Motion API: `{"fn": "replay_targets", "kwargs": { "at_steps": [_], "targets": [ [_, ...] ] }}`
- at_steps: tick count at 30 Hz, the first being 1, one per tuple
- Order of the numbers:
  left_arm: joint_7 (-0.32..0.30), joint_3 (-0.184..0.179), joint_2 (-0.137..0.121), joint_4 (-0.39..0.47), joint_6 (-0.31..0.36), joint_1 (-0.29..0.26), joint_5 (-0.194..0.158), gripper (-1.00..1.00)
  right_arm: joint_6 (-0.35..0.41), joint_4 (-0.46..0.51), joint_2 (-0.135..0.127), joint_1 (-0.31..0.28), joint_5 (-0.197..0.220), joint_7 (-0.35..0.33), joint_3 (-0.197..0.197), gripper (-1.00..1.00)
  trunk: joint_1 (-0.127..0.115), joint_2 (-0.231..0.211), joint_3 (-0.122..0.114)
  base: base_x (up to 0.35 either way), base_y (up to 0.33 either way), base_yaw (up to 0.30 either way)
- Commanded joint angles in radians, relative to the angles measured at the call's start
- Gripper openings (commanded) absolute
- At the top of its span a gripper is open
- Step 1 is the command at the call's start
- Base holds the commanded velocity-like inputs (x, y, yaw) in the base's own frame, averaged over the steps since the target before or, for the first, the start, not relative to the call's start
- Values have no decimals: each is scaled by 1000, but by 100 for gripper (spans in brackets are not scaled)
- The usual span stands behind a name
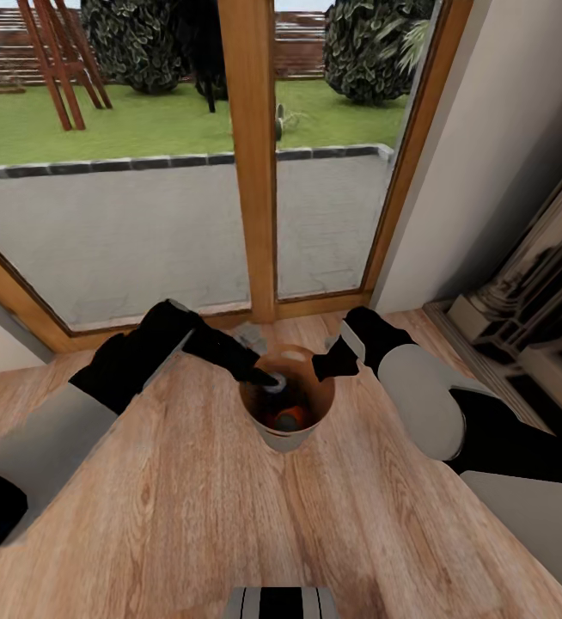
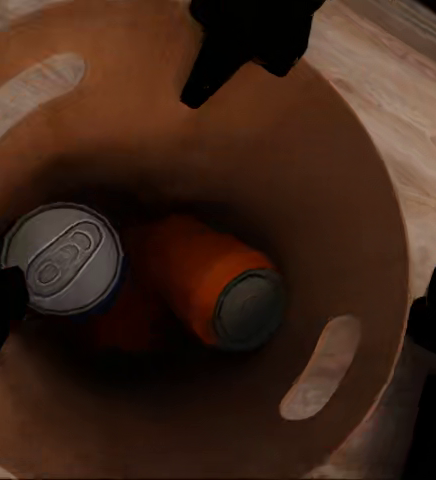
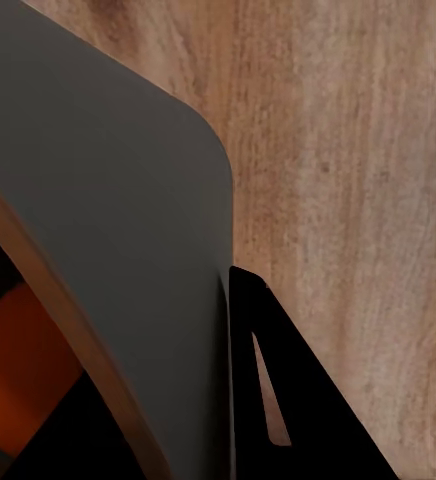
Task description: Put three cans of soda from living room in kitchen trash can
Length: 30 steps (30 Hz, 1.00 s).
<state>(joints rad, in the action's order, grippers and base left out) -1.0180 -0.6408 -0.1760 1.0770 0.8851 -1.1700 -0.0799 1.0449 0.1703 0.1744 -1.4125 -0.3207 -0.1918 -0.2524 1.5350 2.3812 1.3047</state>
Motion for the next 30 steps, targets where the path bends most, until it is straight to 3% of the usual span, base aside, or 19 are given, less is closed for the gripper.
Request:
{"fn": "replay_targets", "kwargs": {
  "at_steps": [1,2,3,4,5,6,7,8,9,11,12,15,18,19,20,21,24,25,30],
  "targets": [
    [-20,34,-17,17,0,5,-1,100,2,0,0,0,37,-6,-16,-100,0,0,0,0,0,0],
    [-43,74,-36,33,0,12,-2,100,2,0,0,0,37,-6,-16,-100,0,0,0,0,0,0],
    [-106,206,-87,73,-3,35,-2,100,2,0,0,0,37,-6,-16,-100,0,0,0,0,0,0],
    [-140,295,-114,90,-4,54,-2,100,2,0,0,0,37,-6,-16,-100,0,0,0,0,0,0],
    [-170,378,-132,103,-14,78,-2,100,2,0,0,0,37,-6,-16,-100,0,0,0,0,0,0],
    [-183,415,-138,109,-23,92,-2,100,2,0,0,0,37,-6,-16,-100,0,0,0,0,0,0],
    [-198,487,-148,123,-49,123,-2,100,2,0,0,0,37,-5,-17,-100,0,0,0,0,0,0],
    [-206,587,-156,154,-83,173,2,100,2,0,0,0,37,-4,-17,-100,0,0,0,0,0,0],
    [-207,619,-158,165,-91,192,4,100,2,0,0,0,37,-4,-17,-100,0,0,0,0,0,0],
    [-172,742,-157,202,-124,287,9,100,2,0,0,1,37,-3,-19,-100,0,0,0,0,0,0],
    [-65,845,-154,219,-221,402,11,100,2,1,0,2,36,-3,-21,-100,0,0,0,0,0,0],
    [103,907,-142,226,-355,551,3,100,2,2,0,4,36,-3,-24,-100,0,0,0,0,0,0],
    [216,927,-108,233,-466,692,0,100,2,1,0,5,36,-5,-26,-100,0,0,0,0,0,0],
    [260,932,-87,232,-533,752,2,100,2,0,-7,6,36,-7,-26,-100,0,0,0,0,0,0],
    [351,935,-45,227,-679,840,10,100,2,0,-26,8,37,-14,-26,-100,0,0,0,0,0,0],
    [379,935,-24,226,-718,862,11,100,2,1,-40,9,37,-16,-27,-100,4,7,3,0,0,0],
    [399,935,-7,218,-746,877,13,100,2,1,-80,10,38,-27,-27,-100,15,28,12,0,0,0],
    [406,936,0,211,-758,884,14,100,2,2,-136,11,36,-107,-25,-100,19,35,16,0,0,0],
    [410,935,4,209,-770,906,14,100,2,3,-169,12,30,-160,-23,-100,38,70,31,0,0,0]
  ]
}}
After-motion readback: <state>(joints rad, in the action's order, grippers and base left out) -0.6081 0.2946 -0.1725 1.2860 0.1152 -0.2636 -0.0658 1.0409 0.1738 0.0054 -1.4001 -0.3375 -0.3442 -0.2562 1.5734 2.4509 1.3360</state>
